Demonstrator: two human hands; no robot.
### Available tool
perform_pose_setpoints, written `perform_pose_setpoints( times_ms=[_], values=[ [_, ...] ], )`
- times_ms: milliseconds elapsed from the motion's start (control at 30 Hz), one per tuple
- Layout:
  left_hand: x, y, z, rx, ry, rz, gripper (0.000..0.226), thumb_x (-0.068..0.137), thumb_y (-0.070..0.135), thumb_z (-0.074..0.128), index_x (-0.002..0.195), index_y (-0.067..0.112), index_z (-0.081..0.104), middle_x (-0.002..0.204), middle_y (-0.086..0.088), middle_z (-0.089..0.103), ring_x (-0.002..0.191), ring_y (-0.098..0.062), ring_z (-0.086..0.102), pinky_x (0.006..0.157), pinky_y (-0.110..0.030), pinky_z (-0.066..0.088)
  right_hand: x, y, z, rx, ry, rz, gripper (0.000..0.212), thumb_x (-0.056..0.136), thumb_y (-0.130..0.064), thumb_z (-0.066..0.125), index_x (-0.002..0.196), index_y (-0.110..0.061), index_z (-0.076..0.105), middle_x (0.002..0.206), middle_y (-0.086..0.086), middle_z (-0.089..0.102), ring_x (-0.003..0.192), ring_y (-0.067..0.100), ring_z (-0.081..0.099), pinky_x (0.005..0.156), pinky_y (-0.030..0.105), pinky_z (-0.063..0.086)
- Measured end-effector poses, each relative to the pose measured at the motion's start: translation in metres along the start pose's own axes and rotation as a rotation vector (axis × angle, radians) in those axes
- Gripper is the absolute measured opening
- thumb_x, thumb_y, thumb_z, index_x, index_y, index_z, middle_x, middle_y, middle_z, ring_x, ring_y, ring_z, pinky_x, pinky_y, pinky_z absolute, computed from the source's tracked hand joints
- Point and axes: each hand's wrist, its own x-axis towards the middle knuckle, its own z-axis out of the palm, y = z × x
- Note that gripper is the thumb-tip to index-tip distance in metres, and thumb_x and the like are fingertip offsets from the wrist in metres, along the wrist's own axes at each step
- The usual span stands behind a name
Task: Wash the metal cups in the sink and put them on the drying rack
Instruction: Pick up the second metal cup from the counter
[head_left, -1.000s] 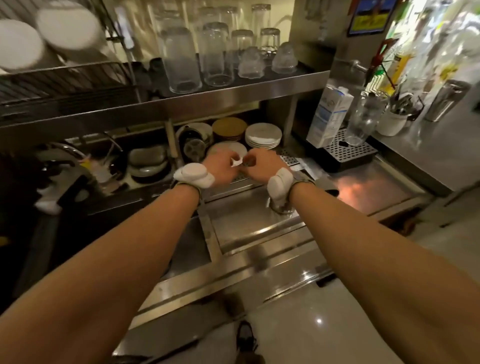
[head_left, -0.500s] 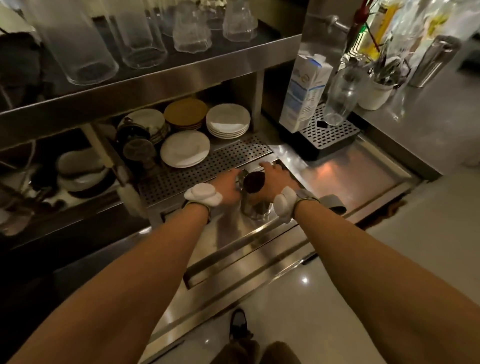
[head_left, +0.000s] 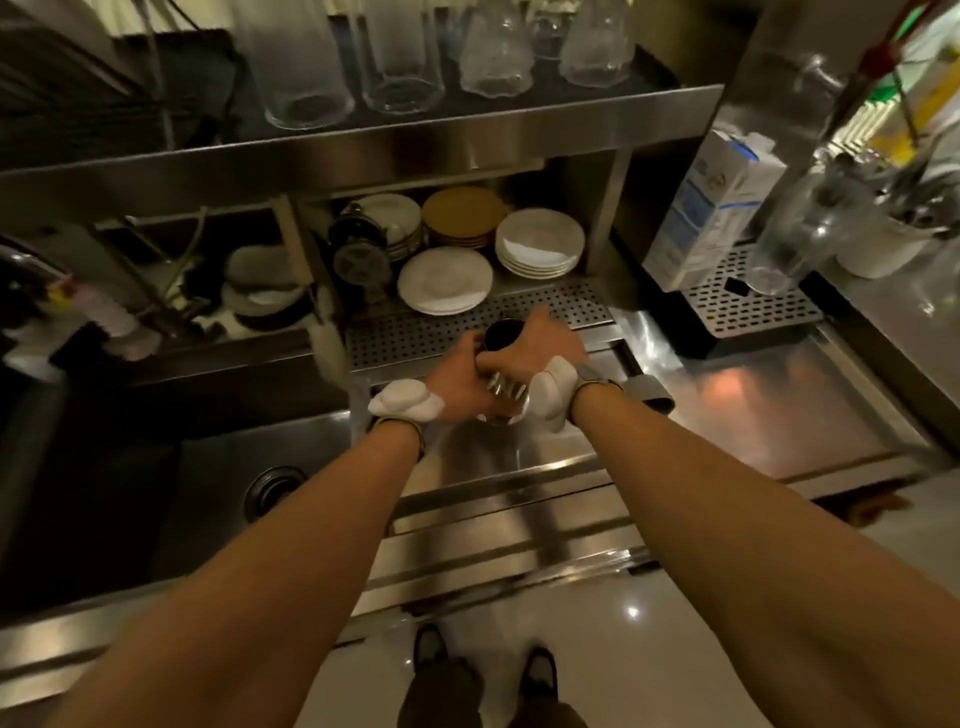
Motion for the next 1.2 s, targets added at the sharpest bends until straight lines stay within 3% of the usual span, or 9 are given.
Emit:
perform_pose_setpoints(
  times_ms=[167,300,367,433,633,733,833,967,1200],
  values=[
    [-0.041,-0.011,-0.043,-0.084,0.196,0.061,0.095,0.064,0.015,0.086,0.142,0.015,0.032,0.130,0.000,0.053,0.120,-0.016,0.052,0.100,-0.034,0.045,-0.008,-0.057,0.008,0.032,-0.120,-0.162,0.081,0.059,-0.062,0.070,0.115,-0.008,0.047,0.096,0.004,0.064,0.090,0.024,0.065,0.069,0.031,0.052],
    [-0.073,-0.052,-0.091,0.008,0.221,-0.036,0.095,0.064,0.012,0.084,0.142,0.016,0.030,0.130,-0.005,0.055,0.118,-0.020,0.056,0.094,-0.033,0.050,-0.012,-0.110,0.033,0.152,-0.286,-0.283,0.037,0.074,-0.052,0.068,0.086,-0.018,0.060,0.083,-0.001,0.068,0.074,0.014,0.065,0.059,0.025,0.049],
    [-0.088,-0.078,-0.118,0.055,0.215,-0.104,0.095,0.065,0.010,0.083,0.143,0.015,0.029,0.129,-0.004,0.055,0.116,-0.019,0.055,0.096,-0.033,0.049,-0.010,-0.137,0.058,0.135,-0.348,-0.288,0.035,0.082,-0.040,0.060,0.108,-0.015,0.056,0.101,0.003,0.061,0.088,0.022,0.063,0.071,0.033,0.051],
    [-0.101,-0.107,-0.145,0.068,0.201,-0.121,0.094,0.065,0.009,0.082,0.142,0.016,0.030,0.127,0.000,0.052,0.117,-0.016,0.052,0.095,-0.028,0.047,-0.006,-0.161,0.086,0.086,-0.411,-0.330,0.056,0.082,-0.026,0.057,0.135,-0.018,0.042,0.116,0.005,0.056,0.107,0.030,0.060,0.087,0.043,0.053],
    [-0.127,-0.206,-0.233,0.071,0.055,-0.182,0.081,0.060,0.003,0.079,0.133,0.018,0.045,0.124,0.001,0.054,0.119,-0.015,0.053,0.098,-0.030,0.046,0.003,-0.241,0.174,-0.217,-0.425,-0.581,0.076,0.083,-0.031,0.069,0.148,-0.020,0.031,0.149,0.007,0.042,0.136,0.025,0.041,0.112,0.037,0.035],
    [-0.135,-0.235,-0.256,0.089,-0.016,-0.191,0.082,0.061,-0.001,0.077,0.135,0.018,0.046,0.127,-0.004,0.056,0.120,-0.019,0.054,0.102,-0.039,0.048,-0.002,-0.272,0.195,-0.322,-0.415,-0.582,0.049,0.081,-0.024,0.069,0.128,-0.020,0.053,0.121,0.004,0.057,0.110,0.027,0.056,0.089,0.033,0.044],
    [-0.141,-0.258,-0.276,0.110,-0.140,-0.123,0.092,0.062,-0.006,0.075,0.141,0.020,0.037,0.132,0.000,0.050,0.123,-0.015,0.048,0.101,-0.029,0.043,-0.012,-0.291,0.211,-0.411,-0.474,-0.514,0.032,0.075,-0.027,0.073,0.103,-0.014,0.066,0.102,0.006,0.066,0.091,0.027,0.064,0.075,0.033,0.051],
    [-0.127,-0.286,-0.287,0.252,-0.109,-0.177,0.077,0.073,0.004,0.073,0.141,0.022,0.044,0.136,-0.001,0.055,0.128,-0.020,0.051,0.105,-0.030,0.042,-0.018,-0.291,0.231,-0.308,-0.488,-0.322,0.032,0.063,-0.040,0.082,0.077,-0.014,0.070,0.073,0.001,0.068,0.069,0.017,0.065,0.064,0.030,0.055],
    [-0.089,-0.286,-0.288,0.371,0.124,-0.257,0.036,0.083,0.025,0.062,0.118,0.021,0.063,0.118,-0.009,0.067,0.105,-0.031,0.065,0.088,-0.039,0.054,-0.002,-0.277,0.248,-0.006,-0.486,-0.137,0.022,0.073,-0.026,0.080,0.077,-0.015,0.061,0.076,0.002,0.062,0.075,0.021,0.062,0.076,0.038,0.056]
  ],
)
